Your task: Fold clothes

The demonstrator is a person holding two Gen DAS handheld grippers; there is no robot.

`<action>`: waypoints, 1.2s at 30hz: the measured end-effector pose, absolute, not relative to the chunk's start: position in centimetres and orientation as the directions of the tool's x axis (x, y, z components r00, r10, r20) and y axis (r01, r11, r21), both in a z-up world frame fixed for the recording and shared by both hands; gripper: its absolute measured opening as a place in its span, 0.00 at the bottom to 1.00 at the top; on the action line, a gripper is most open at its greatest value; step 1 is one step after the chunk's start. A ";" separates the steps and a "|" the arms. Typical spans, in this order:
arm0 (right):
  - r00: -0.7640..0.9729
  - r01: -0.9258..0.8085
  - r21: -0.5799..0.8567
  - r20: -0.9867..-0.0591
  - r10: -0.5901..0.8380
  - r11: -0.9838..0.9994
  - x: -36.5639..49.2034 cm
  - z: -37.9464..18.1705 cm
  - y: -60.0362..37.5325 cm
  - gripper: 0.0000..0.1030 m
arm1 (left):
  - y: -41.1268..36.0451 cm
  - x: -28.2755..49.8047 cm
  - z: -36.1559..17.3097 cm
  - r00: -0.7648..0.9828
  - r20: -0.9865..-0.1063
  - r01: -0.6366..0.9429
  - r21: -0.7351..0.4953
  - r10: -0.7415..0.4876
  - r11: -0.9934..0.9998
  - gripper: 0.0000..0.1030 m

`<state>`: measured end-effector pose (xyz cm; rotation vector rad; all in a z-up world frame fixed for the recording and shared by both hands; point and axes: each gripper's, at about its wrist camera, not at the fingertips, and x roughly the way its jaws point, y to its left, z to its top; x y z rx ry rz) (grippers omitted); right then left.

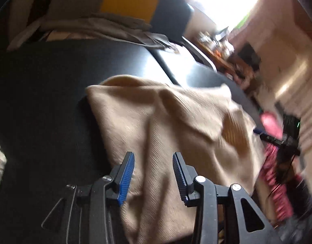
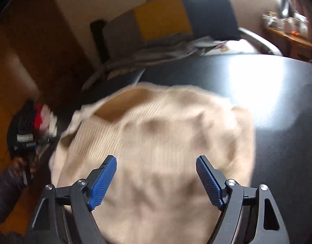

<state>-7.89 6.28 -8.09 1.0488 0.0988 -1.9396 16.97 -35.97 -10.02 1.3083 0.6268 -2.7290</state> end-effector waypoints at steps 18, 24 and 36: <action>-0.328 0.806 0.059 -0.783 -0.528 -0.589 -4.3 -12.3 2.8 1.00 | -37.9 30.4 -12.9 -0.636 -0.772 0.553 -0.469 0.015 -0.688 0.00; -0.341 0.812 0.058 -0.761 -0.552 -0.581 -4.0 -12.7 3.0 1.00 | -36.4 29.8 -8.4 -0.706 -0.706 0.471 -0.414 -0.051 -0.779 0.23; -0.407 0.794 0.057 -0.689 -0.599 -0.605 -1.1 -14.0 4.8 1.00 | -34.0 20.3 -10.1 -0.731 -0.621 0.303 -0.666 0.283 -0.682 0.44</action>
